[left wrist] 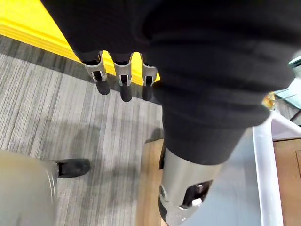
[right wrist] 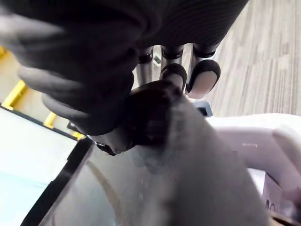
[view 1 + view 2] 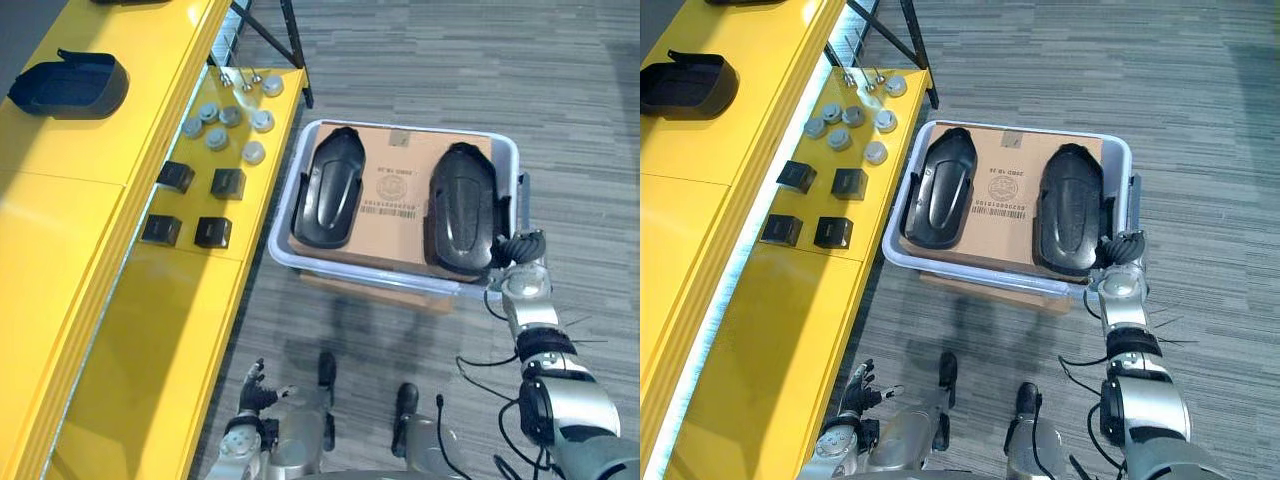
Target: Walk over and take plastic housings, then place them on the shelf
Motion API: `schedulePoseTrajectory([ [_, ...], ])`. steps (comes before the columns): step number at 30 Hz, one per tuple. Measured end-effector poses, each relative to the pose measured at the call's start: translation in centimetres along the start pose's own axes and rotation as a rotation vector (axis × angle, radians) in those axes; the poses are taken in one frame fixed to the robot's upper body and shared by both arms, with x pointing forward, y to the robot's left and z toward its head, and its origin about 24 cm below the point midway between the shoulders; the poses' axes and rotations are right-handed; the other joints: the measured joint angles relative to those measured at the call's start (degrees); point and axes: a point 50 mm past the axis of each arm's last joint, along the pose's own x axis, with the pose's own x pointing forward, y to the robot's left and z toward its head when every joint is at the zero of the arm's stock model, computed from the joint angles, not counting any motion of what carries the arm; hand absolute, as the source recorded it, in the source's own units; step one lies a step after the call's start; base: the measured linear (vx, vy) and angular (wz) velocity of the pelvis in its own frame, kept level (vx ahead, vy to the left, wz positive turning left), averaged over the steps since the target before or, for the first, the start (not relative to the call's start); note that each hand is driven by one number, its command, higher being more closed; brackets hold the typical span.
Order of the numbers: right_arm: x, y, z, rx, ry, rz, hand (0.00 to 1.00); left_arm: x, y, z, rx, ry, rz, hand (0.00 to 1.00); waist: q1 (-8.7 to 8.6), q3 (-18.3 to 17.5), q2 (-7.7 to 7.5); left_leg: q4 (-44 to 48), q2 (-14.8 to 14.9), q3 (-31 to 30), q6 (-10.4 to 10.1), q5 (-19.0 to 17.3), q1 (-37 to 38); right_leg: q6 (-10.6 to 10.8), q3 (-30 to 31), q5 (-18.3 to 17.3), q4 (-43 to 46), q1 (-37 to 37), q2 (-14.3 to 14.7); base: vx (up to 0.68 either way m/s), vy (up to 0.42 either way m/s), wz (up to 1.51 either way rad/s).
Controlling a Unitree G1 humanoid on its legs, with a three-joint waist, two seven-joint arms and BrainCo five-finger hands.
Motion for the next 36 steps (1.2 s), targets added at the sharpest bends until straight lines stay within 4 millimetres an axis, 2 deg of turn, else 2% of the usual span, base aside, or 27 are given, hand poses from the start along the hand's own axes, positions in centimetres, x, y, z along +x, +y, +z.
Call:
schedulePoseTrajectory([
  [4, -1.5, -0.5, 0.2, 0.011, -0.054, -0.029, 1.0, 0.1, 0.4, 0.8, -0.02, -0.033, 0.019, 0.0, -0.14, -2.4, -1.23, 0.0, 0.2, 0.9, 0.0, 0.0, 0.3, -0.1, 0.7, 0.0, -0.1, 0.0, 0.1, 0.0, -0.003, -0.1],
  [8, -2.6, -1.0, 1.4, 0.012, -0.145, -0.062, 1.0, 0.0, 0.7, 3.7, -0.059, -0.161, 0.031, 0.0, -1.11, -4.0, -1.39, 0.0, 0.2, 0.9, 0.1, -0.1, 1.3, 0.0, 0.8, 0.2, -0.1, 1.0, 0.1, 0.0, 0.0, 0.0],
  [11, -3.5, -0.7, 2.3, 0.013, -0.195, -0.069, 1.0, -0.5, 0.8, 5.5, -0.082, -0.245, 0.036, 0.0, -1.22, -6.1, -1.52, 0.0, 1.0, 1.1, 1.2, -0.9, 1.4, 0.0, 1.5, 0.3, -0.8, 0.9, 0.7, 0.0, -0.014, -0.12],
  [17, -5.6, -0.8, 3.9, -0.069, -0.33, -0.118, 1.0, -2.4, 0.3, 11.8, -0.168, -0.533, 0.034, 0.0, -1.26, -8.3, -1.7, 0.0, 0.8, 1.0, 1.3, -1.0, 2.0, 0.0, 1.5, 0.5, -0.8, 1.6, 1.0, 0.0, -0.001, -0.01],
  [21, -7.0, 0.2, 5.3, -0.095, -0.413, -0.098, 1.0, -3.7, -1.0, 14.7, -0.23, -0.667, -0.011, 0.0, -1.47, -9.7, -1.59, 0.0, 0.8, 1.0, 1.3, -1.0, 3.0, 0.0, 1.4, 0.5, -0.8, 2.6, 1.0, 0.0, 0.0, 0.0],
  [31, -8.6, 2.5, 6.3, -0.097, -0.471, -0.034, 1.0, -4.4, -4.7, 16.6, -0.258, -0.717, -0.153, 0.0, -1.45, -10.3, -1.5, -0.3, 0.8, 1.0, 1.3, -1.0, 3.7, 0.1, 1.4, 0.4, -1.1, 3.4, 1.2, -0.01, 0.003, 0.0],
  [36, -10.5, 3.9, 7.4, -0.039, -0.533, 0.013, 1.0, -5.0, -7.1, 17.3, -0.235, -0.734, -0.254, 0.0, -1.41, -12.7, -1.66, -0.2, 0.8, 1.1, 1.3, -1.0, 3.4, -0.1, 1.5, 0.8, -1.5, 3.3, 1.3, 0.05, -0.007, 0.0],
])
